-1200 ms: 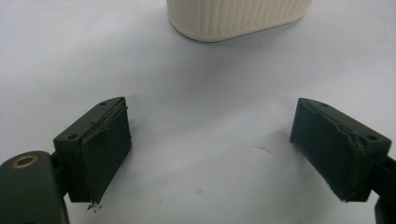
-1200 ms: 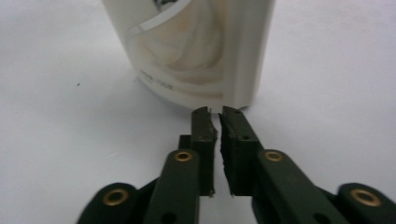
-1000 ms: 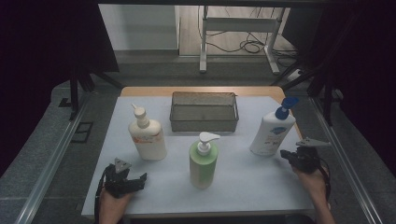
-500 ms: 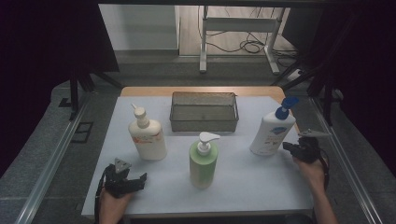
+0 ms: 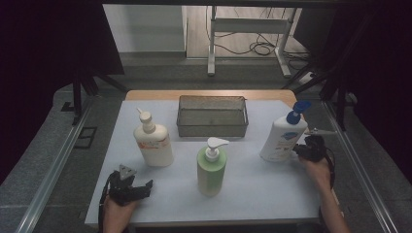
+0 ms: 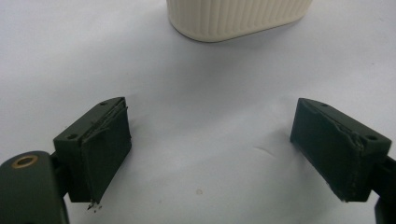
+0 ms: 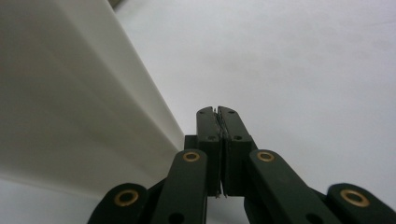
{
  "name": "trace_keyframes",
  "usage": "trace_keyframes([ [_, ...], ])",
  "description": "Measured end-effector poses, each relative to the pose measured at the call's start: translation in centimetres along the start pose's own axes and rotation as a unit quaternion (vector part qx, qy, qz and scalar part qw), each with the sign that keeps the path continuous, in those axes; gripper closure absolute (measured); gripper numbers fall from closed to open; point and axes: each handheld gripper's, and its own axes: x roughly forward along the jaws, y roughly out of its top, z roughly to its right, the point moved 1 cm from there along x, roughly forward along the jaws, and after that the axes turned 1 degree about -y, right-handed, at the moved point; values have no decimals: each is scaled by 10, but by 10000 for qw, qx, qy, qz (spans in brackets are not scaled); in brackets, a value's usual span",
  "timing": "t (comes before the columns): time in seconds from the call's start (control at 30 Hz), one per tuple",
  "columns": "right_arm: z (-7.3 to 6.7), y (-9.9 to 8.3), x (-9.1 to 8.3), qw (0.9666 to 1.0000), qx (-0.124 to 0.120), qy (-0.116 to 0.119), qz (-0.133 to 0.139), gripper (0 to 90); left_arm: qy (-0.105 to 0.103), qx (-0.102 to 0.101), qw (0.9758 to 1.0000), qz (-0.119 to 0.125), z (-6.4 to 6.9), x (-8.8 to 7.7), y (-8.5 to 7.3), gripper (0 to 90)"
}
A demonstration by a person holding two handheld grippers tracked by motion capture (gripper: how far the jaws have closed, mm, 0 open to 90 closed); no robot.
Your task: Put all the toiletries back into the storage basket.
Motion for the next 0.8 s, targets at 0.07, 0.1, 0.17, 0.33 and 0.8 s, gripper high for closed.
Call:
trace_keyframes([
  [0.07, 0, 0, 1, 10000, 23, 86, 34, 882, -2, -4, 10000, -1, 0, 0, 0, 119],
  [0.1, -1, 0, 1, 9999, -9, 94, 37, 887, -2, -5, 10000, 0, 0, 0, 0, 119],
  [0.17, -1, 0, 1, 9999, 0, 106, 27, 894, -2, -4, 10000, -1, 0, 0, 0, 119],
  [0.33, -3, -3, 0, 9997, 12, 234, -18, 897, -1, 3, 10000, -3, 0, 0, 0, 119],
  [0.8, -13, -16, -3, 9995, -59, 289, -143, 892, 0, -3, 10000, -2, 0, 0, 0, 119],
])
